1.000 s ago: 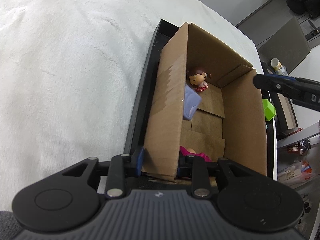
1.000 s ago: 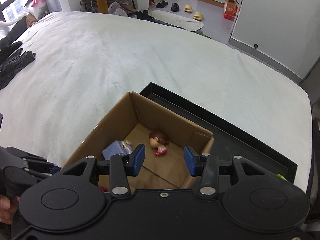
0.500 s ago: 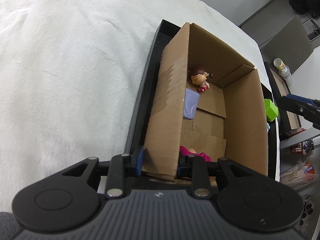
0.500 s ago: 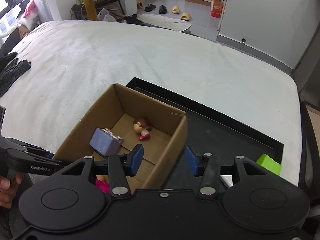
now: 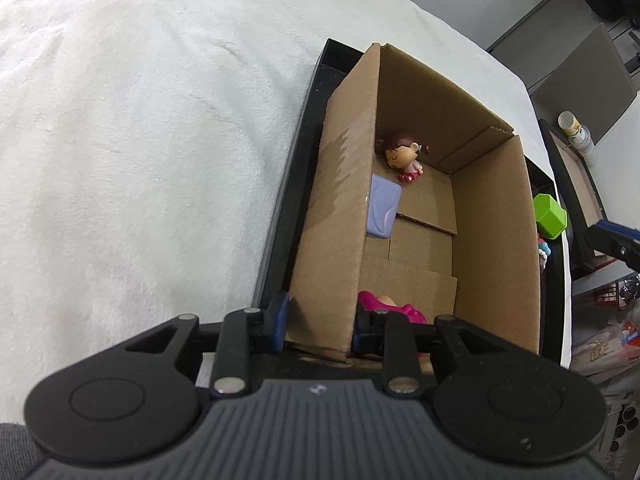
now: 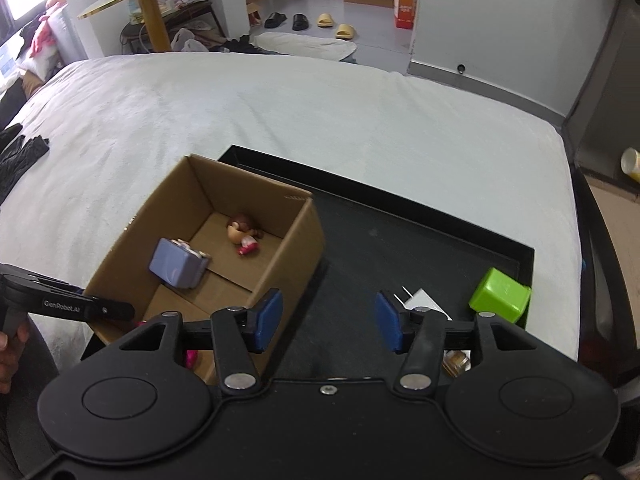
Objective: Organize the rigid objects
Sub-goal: 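Move the right gripper to the blue troll figure in the cup and grasp it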
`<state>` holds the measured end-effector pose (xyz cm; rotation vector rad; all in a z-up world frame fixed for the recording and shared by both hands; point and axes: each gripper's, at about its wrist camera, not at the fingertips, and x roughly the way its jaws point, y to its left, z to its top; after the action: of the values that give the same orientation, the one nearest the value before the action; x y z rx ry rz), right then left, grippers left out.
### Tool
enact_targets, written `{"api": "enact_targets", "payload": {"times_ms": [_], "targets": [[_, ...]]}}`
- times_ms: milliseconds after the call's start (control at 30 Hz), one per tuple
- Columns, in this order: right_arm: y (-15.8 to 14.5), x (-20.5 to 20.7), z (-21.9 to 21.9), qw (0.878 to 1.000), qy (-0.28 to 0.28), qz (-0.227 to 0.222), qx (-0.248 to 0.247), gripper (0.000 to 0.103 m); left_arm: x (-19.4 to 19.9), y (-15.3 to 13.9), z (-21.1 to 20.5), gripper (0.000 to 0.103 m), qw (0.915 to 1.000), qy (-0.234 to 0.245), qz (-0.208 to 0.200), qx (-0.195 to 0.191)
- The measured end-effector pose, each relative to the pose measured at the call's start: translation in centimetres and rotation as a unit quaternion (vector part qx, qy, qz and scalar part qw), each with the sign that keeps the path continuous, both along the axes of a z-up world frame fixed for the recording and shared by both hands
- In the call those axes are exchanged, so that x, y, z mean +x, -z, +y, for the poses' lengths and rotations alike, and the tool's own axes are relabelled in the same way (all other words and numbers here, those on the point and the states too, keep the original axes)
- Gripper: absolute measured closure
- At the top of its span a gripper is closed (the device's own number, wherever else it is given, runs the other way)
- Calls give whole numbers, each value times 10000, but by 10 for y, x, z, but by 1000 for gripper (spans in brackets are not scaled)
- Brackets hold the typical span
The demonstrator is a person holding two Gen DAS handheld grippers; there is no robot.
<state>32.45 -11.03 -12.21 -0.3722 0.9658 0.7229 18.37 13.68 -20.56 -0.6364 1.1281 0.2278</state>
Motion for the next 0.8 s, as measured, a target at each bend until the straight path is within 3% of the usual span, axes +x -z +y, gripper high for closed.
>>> {"api": "enact_targets", "payload": {"times_ms": [800], "targets": [[41, 32, -81, 9952, 905, 347, 118, 46, 7, 2, -10, 77, 9996, -73, 162, 225]]}}
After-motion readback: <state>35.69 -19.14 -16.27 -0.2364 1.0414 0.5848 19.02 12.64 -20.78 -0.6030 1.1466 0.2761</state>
